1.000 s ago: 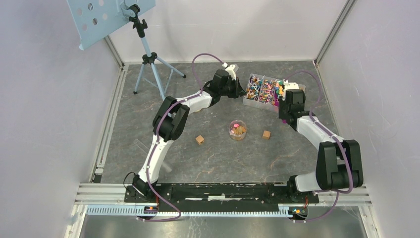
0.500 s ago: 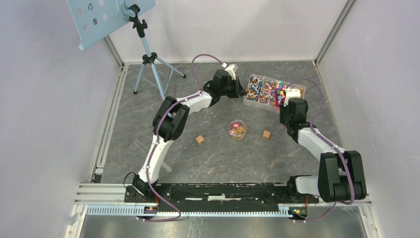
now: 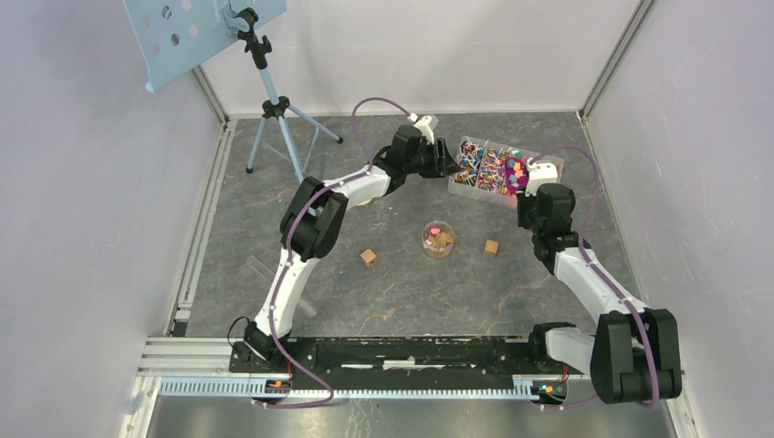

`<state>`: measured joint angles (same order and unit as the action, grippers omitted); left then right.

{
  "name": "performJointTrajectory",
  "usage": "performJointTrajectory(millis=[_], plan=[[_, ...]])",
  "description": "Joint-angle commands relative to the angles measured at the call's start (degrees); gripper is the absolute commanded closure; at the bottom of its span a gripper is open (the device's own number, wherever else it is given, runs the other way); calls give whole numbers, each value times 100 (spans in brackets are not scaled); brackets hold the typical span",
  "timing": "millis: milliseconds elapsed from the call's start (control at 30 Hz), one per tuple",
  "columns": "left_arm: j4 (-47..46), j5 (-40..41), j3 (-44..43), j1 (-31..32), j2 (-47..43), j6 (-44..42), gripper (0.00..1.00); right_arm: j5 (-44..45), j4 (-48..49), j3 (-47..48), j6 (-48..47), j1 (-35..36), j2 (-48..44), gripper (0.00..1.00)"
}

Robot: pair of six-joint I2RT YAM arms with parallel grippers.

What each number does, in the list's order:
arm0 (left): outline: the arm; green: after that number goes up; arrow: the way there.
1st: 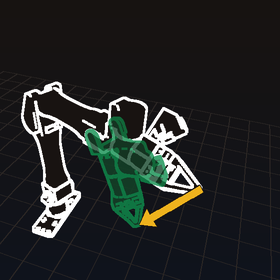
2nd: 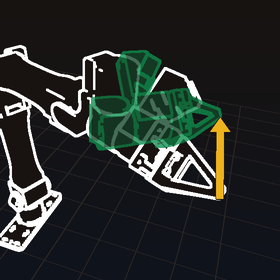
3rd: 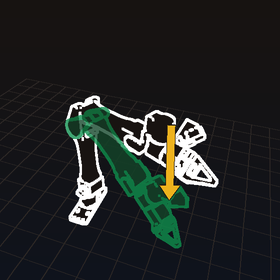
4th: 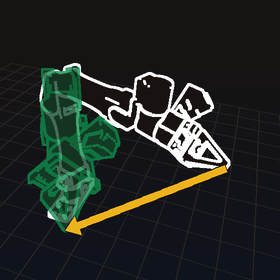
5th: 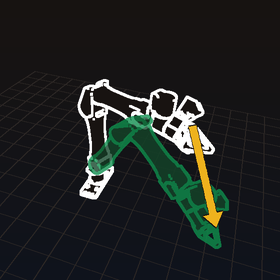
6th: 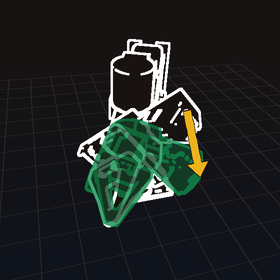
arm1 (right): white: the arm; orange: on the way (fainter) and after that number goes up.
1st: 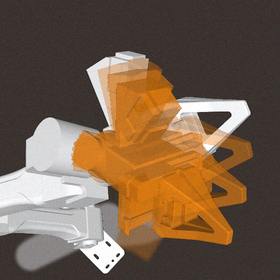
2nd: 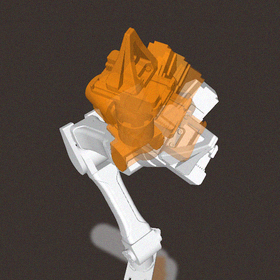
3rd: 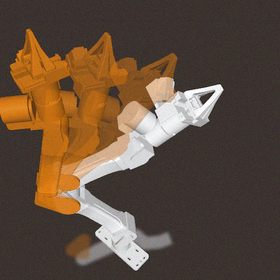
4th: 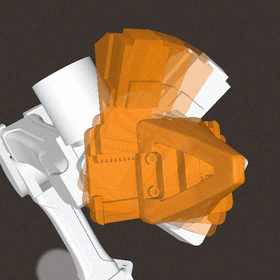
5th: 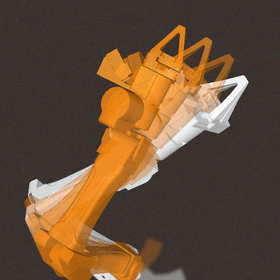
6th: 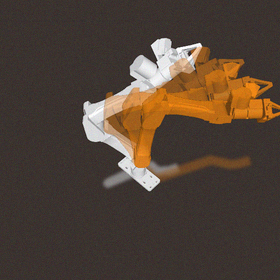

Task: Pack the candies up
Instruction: Scoop the fake candies from the storage box, then place the fake candies in the packing bottle.

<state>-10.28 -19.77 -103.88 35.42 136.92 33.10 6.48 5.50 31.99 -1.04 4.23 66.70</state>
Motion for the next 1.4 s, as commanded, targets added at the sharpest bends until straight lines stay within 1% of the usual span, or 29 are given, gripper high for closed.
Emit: performJointTrajectory(millis=[0,100,267,300,333,533,600,733,933,1033,1133,1233,1367], plan=[[-82,-106,-36,-77,-802,-59,42,-44,147,-64,-189,-4,-436,100],[18,-51,146,-107,-1108,-232,37,-73,135,-176,-242,1,-691,100],[266,-103,403,-192,-1625,-411,25,-218,75,-311,-365,-2,-1141,100],[288,-108,484,-209,-1741,-410,18,-253,66,-332,-383,-4,-1254,100],[315,-110,544,-219,-1864,-422,1,-314,50,-342,-416,-2,-1352,100],[632,-88,1033,-246,-2722,-676,0,-616,-292,-137,-595,-1,-1717,100],[888,-61,1190,-259,-3030,-822,0,-631,-342,-131,-604,4,-1873,100],[1460,-64,1620,-316,-3759,-1062,0,-1152,-535,10,-801,11,-2068,100],[2415,101,2268,-313,-4924,-1524,0,-1628,-1237,337,-1139,60,-2232,100],[2776,150,2744,-316,-5590,-1659,0,-1862,-1594,515,-1441,64,-2369,100],[2874,198,3346,-314,-6287,-1861,0,-2276,-1853,554,-1796,134,-2525,100],[3028,317,3806,-312,-6838,-2113,0,-2660,-2109,620,-1917,230,-2583,100],[2939,599,4392,-316,-7319,-2401,0,-2648,-2495,677,-2176,452,-2646,100]])
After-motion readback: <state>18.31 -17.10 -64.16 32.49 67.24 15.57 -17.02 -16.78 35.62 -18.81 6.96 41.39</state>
